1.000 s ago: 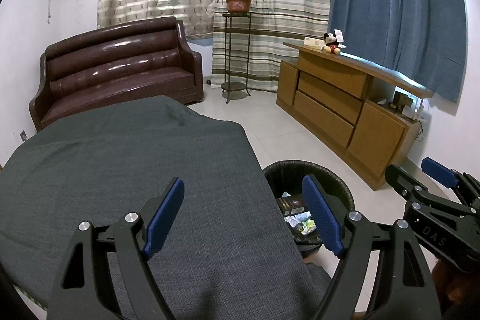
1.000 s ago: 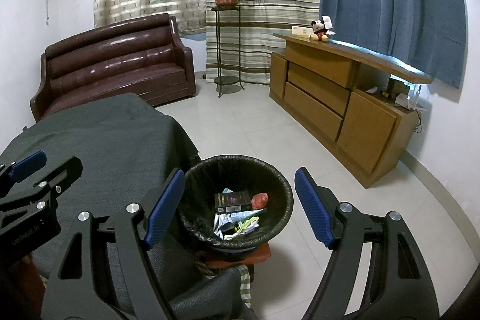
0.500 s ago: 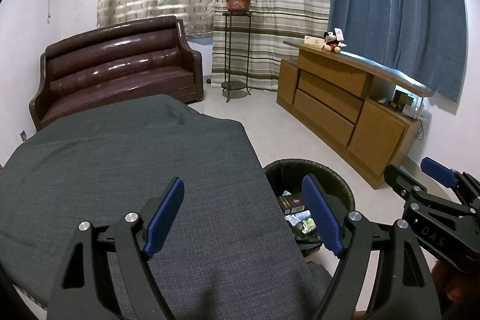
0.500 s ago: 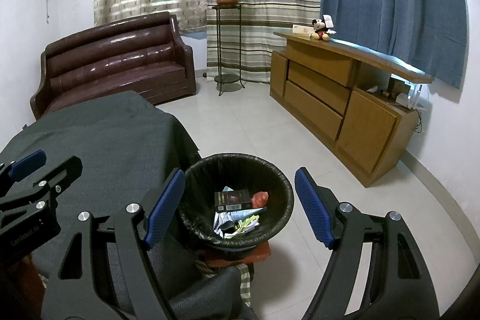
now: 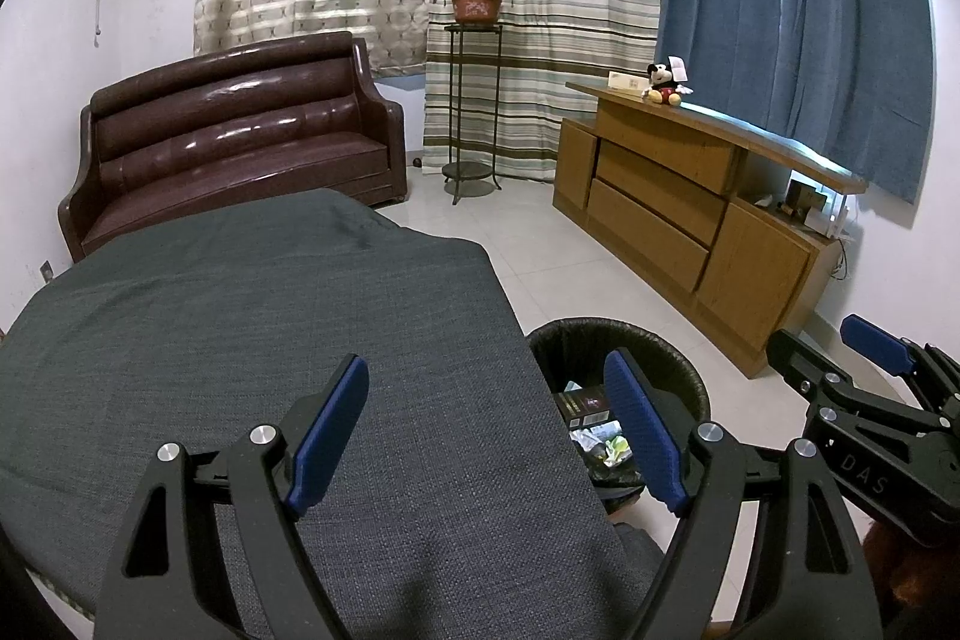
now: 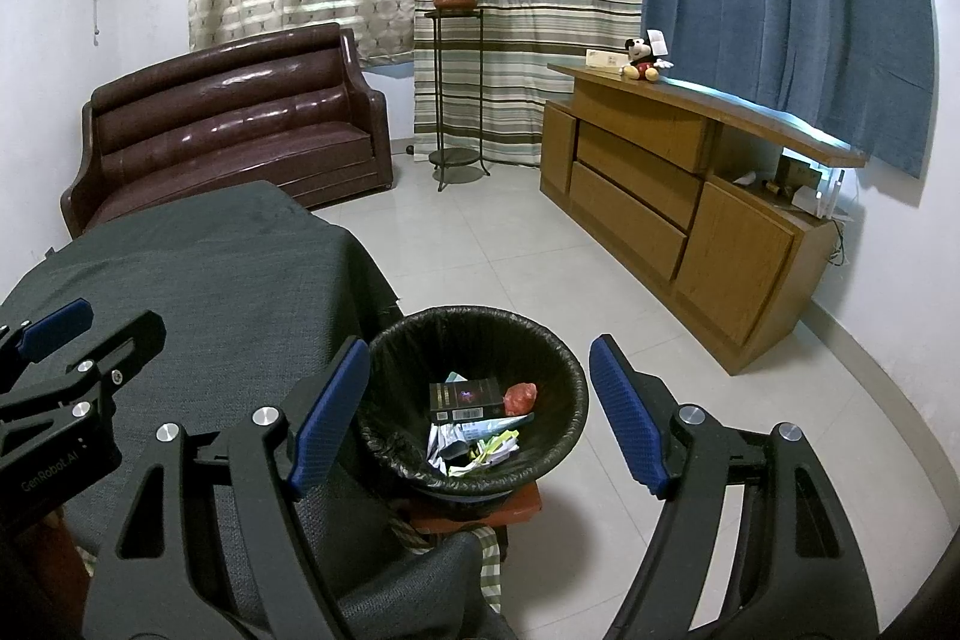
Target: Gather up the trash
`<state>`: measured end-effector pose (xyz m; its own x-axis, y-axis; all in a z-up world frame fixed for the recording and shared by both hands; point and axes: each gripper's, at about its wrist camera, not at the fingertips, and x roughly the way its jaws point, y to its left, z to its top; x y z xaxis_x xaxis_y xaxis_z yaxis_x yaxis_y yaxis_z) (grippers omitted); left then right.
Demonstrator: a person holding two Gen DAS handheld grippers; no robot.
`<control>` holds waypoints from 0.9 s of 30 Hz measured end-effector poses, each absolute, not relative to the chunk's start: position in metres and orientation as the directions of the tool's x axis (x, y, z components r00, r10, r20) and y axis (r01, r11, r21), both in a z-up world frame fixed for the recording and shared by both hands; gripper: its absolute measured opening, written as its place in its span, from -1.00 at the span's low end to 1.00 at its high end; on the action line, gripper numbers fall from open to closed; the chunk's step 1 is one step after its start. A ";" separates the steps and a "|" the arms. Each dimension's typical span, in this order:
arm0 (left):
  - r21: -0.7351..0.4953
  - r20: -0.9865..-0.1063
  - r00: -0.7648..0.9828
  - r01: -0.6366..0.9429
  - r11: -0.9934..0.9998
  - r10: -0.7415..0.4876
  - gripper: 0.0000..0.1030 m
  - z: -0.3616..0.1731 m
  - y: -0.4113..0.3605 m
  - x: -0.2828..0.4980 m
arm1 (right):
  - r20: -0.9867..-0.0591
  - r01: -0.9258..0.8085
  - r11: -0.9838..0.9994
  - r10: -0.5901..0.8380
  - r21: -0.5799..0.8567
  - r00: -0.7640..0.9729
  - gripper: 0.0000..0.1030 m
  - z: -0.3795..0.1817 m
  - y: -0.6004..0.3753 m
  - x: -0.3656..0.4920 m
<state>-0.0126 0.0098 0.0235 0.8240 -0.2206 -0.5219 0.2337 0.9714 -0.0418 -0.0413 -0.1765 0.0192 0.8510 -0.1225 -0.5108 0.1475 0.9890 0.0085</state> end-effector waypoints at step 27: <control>-0.031 -0.506 0.833 0.240 0.970 -0.223 0.57 0.018 0.008 -0.018 | -0.511 0.147 0.989 -0.123 0.007 0.851 0.44 0.020 -0.175 -0.041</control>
